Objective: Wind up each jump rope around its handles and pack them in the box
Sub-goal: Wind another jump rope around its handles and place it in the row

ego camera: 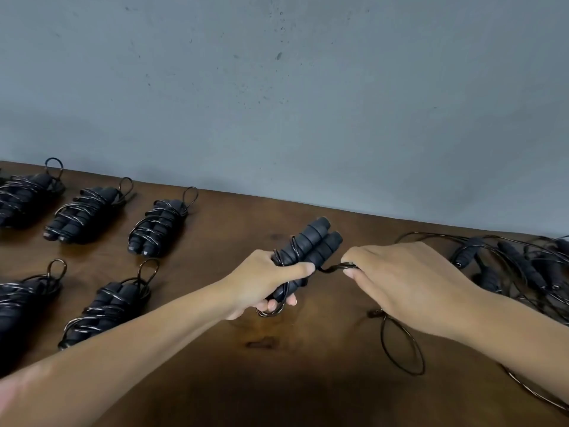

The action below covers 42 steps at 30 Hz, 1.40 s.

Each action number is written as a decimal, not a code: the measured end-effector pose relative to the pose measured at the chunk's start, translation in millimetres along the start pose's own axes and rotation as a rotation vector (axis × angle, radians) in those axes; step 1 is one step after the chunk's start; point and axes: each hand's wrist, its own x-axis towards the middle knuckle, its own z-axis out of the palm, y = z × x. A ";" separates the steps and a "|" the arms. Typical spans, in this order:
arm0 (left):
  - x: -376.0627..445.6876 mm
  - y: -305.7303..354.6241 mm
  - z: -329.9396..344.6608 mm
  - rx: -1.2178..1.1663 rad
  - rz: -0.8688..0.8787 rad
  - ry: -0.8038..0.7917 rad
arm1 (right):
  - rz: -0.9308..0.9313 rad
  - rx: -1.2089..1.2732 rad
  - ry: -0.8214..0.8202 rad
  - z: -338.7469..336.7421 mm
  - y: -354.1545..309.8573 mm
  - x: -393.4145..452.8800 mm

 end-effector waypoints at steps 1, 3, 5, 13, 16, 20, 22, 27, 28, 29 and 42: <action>-0.7 1.6 1.9 0.069 0.005 -0.029 | -0.017 -0.059 -0.002 -0.8 3.2 2.3; -2.5 4.9 5.4 0.189 0.022 -0.092 | -0.063 -0.146 0.056 1.1 10.2 5.9; -4.8 8.8 8.3 0.328 0.045 -0.161 | -0.108 -0.241 0.058 3.5 17.8 8.5; -13.6 26.6 -0.1 0.705 0.166 -0.151 | -0.233 -0.212 0.156 8.1 47.4 20.7; -19.0 39.0 -6.8 0.773 0.142 -0.207 | -0.201 -0.188 0.140 9.4 47.6 25.4; -25.6 57.7 -13.5 0.828 0.111 -0.294 | -0.220 -0.079 0.197 3.3 44.9 26.6; -27.7 62.9 -15.0 0.826 0.104 -0.318 | -0.233 -0.024 0.252 1.4 46.5 25.2; -28.6 62.9 -17.7 0.782 0.103 -0.319 | -0.242 -0.005 0.282 -0.5 45.1 23.9; -29.1 61.9 -18.2 0.767 0.104 -0.321 | -0.235 0.015 0.286 2.3 46.1 22.9; -29.5 61.2 -19.2 0.757 0.111 -0.323 | -0.221 0.049 0.282 3.6 46.5 21.6; -36.3 40.9 -27.6 0.404 0.256 -0.397 | -0.040 0.329 0.025 8.3 43.0 13.4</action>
